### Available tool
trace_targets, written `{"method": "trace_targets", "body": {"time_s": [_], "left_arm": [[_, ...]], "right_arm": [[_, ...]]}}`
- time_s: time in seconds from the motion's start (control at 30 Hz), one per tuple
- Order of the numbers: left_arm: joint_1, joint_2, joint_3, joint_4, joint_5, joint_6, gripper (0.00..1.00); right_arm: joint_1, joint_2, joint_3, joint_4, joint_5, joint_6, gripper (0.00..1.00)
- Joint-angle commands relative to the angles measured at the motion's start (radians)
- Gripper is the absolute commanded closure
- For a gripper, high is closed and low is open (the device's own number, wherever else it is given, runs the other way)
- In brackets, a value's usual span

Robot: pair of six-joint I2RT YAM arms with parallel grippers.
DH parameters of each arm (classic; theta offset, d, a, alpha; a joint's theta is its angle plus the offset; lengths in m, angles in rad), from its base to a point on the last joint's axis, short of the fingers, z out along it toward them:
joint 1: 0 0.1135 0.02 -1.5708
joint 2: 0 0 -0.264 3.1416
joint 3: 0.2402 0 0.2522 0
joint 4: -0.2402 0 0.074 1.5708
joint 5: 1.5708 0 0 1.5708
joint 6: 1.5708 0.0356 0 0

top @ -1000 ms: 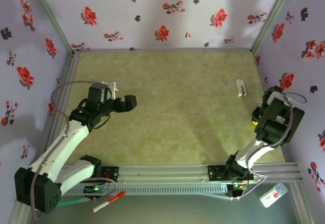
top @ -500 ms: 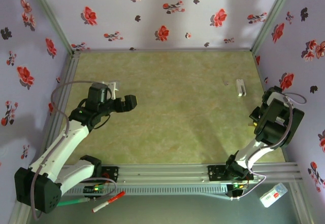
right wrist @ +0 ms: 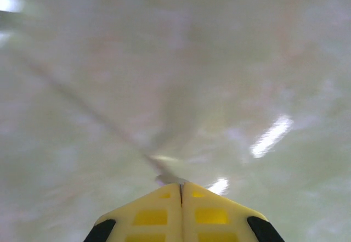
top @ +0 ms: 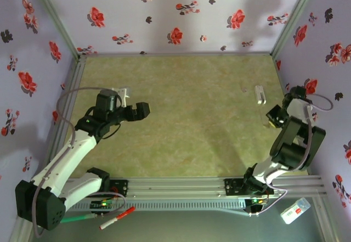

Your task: Unlock with the key

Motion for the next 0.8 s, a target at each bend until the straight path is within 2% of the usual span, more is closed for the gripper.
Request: {"method": "trace_targets", "body": {"time_s": [0.0, 0.1, 0.17, 0.37, 0.47, 0.63, 0.77], "left_arm": [[-0.073, 0.022, 0.033, 0.122, 0.049, -0.116, 0.00], [-0.134, 0.085, 0.064, 0.217, 0.071, -0.259, 0.00], [-0.172, 0.130, 0.058, 0.351, 0.091, -0.391, 0.00], [-0.255, 0.276, 0.028, 0.787, 0.061, -0.769, 0.03], [-0.274, 0.345, 0.023, 0.946, 0.035, -0.898, 0.05], [-0.307, 0.420, 0.010, 1.118, -0.015, -1.050, 0.07], [-0.349, 0.447, 0.034, 1.118, -0.032, -1.109, 0.07]], "right_arm": [[0.133, -0.186, 0.043, 0.109, -0.237, 0.168, 1.00], [0.343, -0.343, 0.047, 0.204, -0.221, 0.285, 1.00], [0.469, -0.411, 0.040, 0.298, -0.214, 0.372, 1.00], [0.767, -0.486, -0.028, 0.553, -0.144, 0.537, 1.00], [0.878, -0.504, -0.049, 0.617, -0.091, 0.555, 1.00], [0.980, -0.522, -0.130, 0.735, -0.053, 0.591, 1.00], [1.018, -0.521, -0.186, 0.805, -0.033, 0.617, 1.00]]}}
